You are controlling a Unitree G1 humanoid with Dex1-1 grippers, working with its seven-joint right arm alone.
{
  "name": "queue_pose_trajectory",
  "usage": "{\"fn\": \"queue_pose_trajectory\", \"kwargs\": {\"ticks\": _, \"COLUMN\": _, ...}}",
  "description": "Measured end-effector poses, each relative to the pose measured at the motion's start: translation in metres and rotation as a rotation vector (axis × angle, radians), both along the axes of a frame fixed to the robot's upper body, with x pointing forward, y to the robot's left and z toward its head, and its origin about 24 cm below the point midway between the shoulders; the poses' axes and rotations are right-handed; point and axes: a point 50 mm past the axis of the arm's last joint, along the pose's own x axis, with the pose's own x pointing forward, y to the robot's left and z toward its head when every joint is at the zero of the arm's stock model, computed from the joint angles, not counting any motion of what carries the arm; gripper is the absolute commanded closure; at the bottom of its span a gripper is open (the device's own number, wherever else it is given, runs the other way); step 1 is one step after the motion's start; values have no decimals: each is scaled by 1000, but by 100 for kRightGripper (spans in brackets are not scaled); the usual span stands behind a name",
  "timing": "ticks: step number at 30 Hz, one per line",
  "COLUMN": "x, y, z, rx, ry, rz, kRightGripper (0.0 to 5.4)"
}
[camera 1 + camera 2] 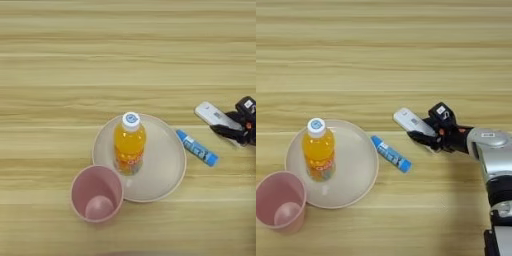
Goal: Move the objects on the table
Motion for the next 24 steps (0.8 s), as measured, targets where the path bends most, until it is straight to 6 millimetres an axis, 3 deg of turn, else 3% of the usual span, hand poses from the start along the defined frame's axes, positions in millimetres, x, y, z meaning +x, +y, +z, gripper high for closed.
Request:
{"fn": "queue_pose_trajectory", "kwargs": {"ticks": 9, "x": 1, "y": 1, "z": 4, "rx": -7, "ry": -28, "rz": -11, "kRightGripper": 249}}
{"fn": "queue_pose_trajectory", "kwargs": {"ticks": 14, "x": 6, "y": 6, "z": 19, "rx": -3, "ry": -98, "rz": 2, "kRightGripper": 249}}
{"fn": "queue_pose_trajectory", "kwargs": {"ticks": 18, "x": 9, "y": 18, "z": 33, "rx": 20, "ry": -169, "rz": 26, "kRightGripper": 249}}
{"fn": "queue_pose_trajectory", "kwargs": {"ticks": 24, "x": 11, "y": 32, "z": 38, "rx": 49, "ry": -197, "rz": 27, "kRightGripper": 249}}
